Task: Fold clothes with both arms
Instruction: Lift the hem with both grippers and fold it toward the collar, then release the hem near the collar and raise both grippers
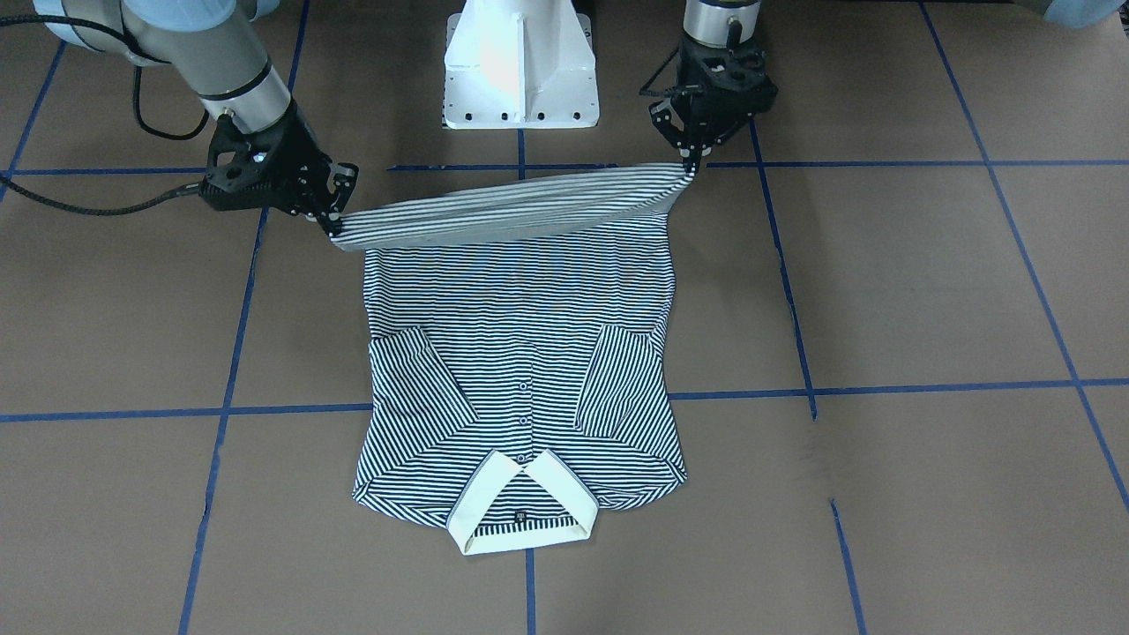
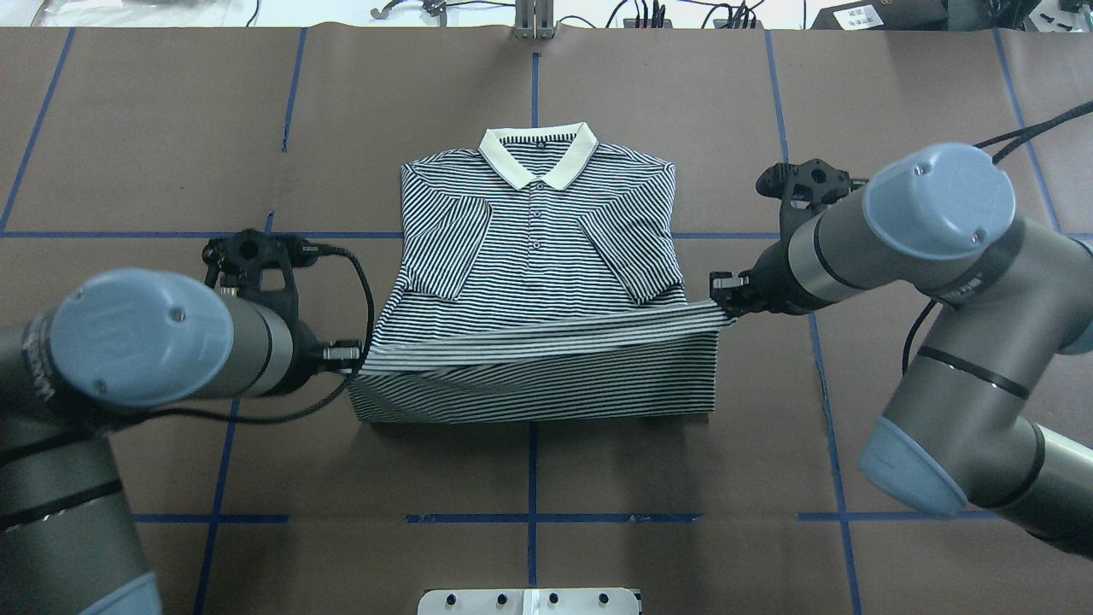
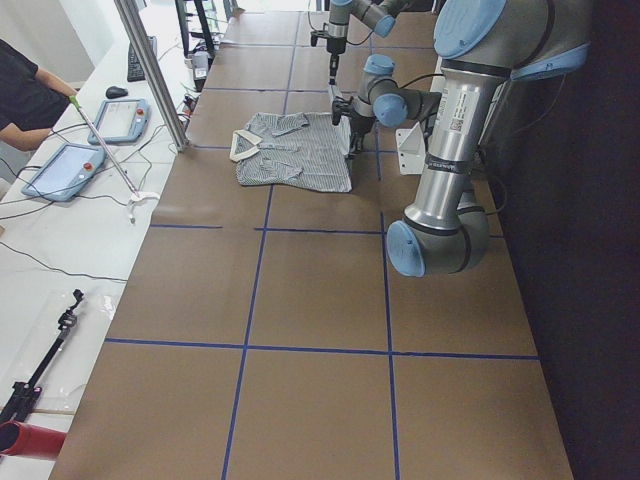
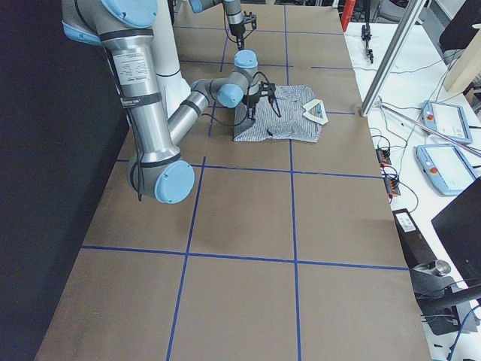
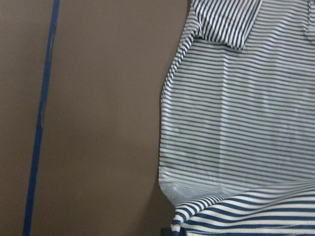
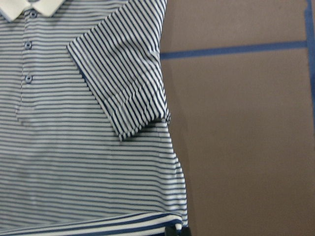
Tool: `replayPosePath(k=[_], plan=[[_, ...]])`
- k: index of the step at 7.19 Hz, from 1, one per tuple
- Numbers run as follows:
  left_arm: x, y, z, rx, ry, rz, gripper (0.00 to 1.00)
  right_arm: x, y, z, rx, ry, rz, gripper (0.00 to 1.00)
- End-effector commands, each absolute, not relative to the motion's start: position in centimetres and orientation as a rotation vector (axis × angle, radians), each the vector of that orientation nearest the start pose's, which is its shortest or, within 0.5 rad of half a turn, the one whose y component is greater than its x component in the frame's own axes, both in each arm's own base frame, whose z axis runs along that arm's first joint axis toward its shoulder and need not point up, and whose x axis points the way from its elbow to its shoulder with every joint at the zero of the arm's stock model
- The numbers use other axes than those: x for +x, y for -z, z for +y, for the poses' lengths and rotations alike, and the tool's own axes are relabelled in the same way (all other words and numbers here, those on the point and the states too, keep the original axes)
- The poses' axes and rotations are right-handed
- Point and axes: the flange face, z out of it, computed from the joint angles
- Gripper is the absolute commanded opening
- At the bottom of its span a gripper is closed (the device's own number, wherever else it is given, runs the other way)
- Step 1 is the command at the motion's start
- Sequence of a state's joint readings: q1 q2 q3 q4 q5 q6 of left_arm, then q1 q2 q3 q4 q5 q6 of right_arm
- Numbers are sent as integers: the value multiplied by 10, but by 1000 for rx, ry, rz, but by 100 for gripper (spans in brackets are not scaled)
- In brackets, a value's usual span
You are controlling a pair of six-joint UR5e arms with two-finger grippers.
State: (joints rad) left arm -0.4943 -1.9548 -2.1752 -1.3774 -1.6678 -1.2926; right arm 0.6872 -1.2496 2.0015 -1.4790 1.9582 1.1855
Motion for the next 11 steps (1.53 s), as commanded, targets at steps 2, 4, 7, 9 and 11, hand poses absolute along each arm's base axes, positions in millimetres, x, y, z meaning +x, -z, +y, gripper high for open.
replayPosePath(k=[2, 4, 7, 9, 11], plan=[[405, -266, -500, 308, 275, 785, 0, -378, -276, -536, 142, -227, -849, 0], [426, -273, -561, 333, 314, 805, 0, -413, -303, -605, 190, -244, -890, 0], [451, -314, -607, 351, 334, 810, 0, -442, -323, -673, 221, -265, -897, 0], [452, -337, -619, 356, 342, 805, 0, -440, -324, -679, 225, -269, -891, 0], [454, -328, -621, 363, 338, 813, 0, -435, -324, -683, 228, -276, -889, 0]])
